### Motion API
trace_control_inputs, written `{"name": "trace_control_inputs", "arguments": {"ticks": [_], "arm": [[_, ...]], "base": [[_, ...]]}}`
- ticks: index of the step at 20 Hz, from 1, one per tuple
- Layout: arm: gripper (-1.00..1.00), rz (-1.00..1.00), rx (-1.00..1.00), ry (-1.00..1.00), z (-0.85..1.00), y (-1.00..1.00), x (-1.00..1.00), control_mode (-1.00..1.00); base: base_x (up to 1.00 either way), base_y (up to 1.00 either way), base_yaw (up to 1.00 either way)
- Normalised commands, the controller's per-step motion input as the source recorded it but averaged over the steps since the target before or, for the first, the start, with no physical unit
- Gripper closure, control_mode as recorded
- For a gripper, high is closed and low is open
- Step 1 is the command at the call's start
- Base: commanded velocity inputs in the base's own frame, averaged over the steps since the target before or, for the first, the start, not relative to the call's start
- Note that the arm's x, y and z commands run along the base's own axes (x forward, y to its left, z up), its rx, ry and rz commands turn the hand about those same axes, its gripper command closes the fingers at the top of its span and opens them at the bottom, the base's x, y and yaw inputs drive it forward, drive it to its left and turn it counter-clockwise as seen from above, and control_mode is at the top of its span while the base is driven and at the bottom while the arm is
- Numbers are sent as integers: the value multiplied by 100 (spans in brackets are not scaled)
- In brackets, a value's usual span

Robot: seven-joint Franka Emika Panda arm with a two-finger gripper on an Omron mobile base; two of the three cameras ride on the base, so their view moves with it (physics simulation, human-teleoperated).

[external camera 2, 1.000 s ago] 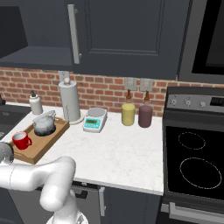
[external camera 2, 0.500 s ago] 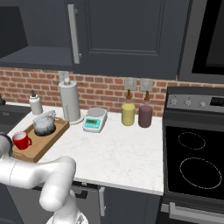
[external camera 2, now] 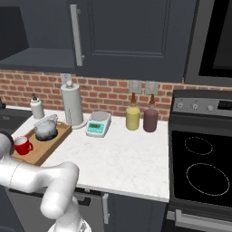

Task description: Pick the kettle from the counter and place it on the tray. Then pick the mug from the cabinet and place it on the tray. Then close the cabinet doors.

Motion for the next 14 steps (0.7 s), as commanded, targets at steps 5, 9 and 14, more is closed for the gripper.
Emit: {"name": "trace_control_inputs", "arguments": {"ticks": [5,9,14], "arm": [[100,3,0,28,0,-100,1,-100],[100,12,-4,39,0,-100,23,-100],[100,23,-8,44,-6,-100,48,-100]], "base": [[0,0,0],[0,0,0],[0,0,0]]}}
